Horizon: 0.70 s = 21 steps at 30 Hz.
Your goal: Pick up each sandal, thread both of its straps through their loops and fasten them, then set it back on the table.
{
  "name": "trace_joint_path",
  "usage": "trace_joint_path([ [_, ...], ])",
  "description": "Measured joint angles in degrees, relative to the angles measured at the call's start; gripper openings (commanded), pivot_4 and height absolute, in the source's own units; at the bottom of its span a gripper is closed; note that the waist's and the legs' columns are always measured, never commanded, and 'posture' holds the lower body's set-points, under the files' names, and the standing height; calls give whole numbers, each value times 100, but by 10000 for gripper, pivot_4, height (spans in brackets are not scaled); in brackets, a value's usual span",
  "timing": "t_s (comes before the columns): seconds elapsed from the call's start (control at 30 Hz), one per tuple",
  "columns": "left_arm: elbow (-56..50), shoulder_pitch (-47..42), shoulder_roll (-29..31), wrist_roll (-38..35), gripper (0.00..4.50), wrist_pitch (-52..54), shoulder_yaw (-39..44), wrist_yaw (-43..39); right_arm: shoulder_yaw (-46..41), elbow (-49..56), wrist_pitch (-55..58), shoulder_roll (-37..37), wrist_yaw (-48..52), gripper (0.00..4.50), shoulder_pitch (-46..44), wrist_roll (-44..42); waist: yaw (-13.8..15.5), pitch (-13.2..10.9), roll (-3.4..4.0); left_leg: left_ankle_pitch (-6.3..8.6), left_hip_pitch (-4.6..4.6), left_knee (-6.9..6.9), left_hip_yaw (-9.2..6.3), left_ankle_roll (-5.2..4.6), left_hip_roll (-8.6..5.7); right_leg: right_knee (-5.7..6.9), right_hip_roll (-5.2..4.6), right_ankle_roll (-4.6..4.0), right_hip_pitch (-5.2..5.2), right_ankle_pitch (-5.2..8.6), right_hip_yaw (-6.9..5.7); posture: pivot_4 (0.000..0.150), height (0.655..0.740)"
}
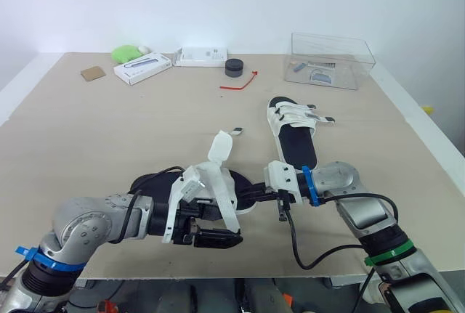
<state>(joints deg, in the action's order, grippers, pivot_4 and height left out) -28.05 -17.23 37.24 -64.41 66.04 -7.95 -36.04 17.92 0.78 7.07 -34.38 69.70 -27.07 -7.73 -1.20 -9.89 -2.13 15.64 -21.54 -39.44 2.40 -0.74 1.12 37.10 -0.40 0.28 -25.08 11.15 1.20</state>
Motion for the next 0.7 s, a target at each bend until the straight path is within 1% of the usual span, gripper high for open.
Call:
trace_joint_path([
  [0.07,23,-1,-82,12,27221,6,2,39,0,0,0,0,-1,0,0,0,0,0,0,0,0,0,0,0,0,0,0,0,0,0,0,1500,7400],
  [0.1,31,-1,-101,6,21496,12,5,60,0,1,1,0,-2,0,0,0,0,0,0,0,0,1,0,0,0,0,0,0,0,0,0,1500,7400],
  [0.23,24,0,-97,-78,7411,21,72,53,0,1,0,0,-3,0,0,0,0,0,0,0,0,0,-1,0,0,0,0,0,0,0,-1,1500,7400],
  [0.27,-4,0,-75,-116,2502,22,123,26,0,1,-1,0,-4,0,0,-1,0,0,0,0,0,0,-1,0,0,0,0,-1,0,0,-1,1500,7400],
  [0.3,-8,1,-67,-126,1184,22,131,18,0,1,-1,0,-4,0,0,0,0,0,0,0,0,0,-1,0,0,0,0,-1,0,1,-1,1500,7400],
  [0.5,-16,10,312,-652,1184,230,555,-118,0,1,-1,-2,-4,0,1,0,0,-1,-1,0,1,1,-2,0,5,0,3,-6,-1,4,-3,1500,7400],
  [0.53,-11,-20,450,-887,1184,317,736,-185,0,2,-1,-12,0,0,1,-1,0,-1,-1,0,0,3,-3,0,5,0,3,-8,-1,6,-4,1500,7400],
  [0.57,-7,-32,467,-943,1184,332,770,-191,-2,2,-2,-14,2,0,1,-2,0,-2,-1,0,0,3,-2,0,5,0,3,-8,-1,6,-5,1500,7400],
  [0.63,120,-229,732,-1480,1184,545,924,-323,-3,2,-8,-19,8,0,1,-4,0,-5,-8,0,-1,3,-4,0,5,0,3,-8,-2,7,-6,1500,7400],
  [0.67,163,-283,781,-1564,1184,583,955,-338,-3,2,-8,-19,9,0,0,-4,0,-5,-8,0,-2,3,-4,0,5,0,3,-8,-2,7,-7,1500,7400],
  [0.7,367,-499,925,-1805,1184,684,1076,-377,-3,2,-9,-20,10,0,1,-5,0,-6,-8,0,-1,3,-4,0,5,0,3,-9,-2,7,-8,1500,7400],
])
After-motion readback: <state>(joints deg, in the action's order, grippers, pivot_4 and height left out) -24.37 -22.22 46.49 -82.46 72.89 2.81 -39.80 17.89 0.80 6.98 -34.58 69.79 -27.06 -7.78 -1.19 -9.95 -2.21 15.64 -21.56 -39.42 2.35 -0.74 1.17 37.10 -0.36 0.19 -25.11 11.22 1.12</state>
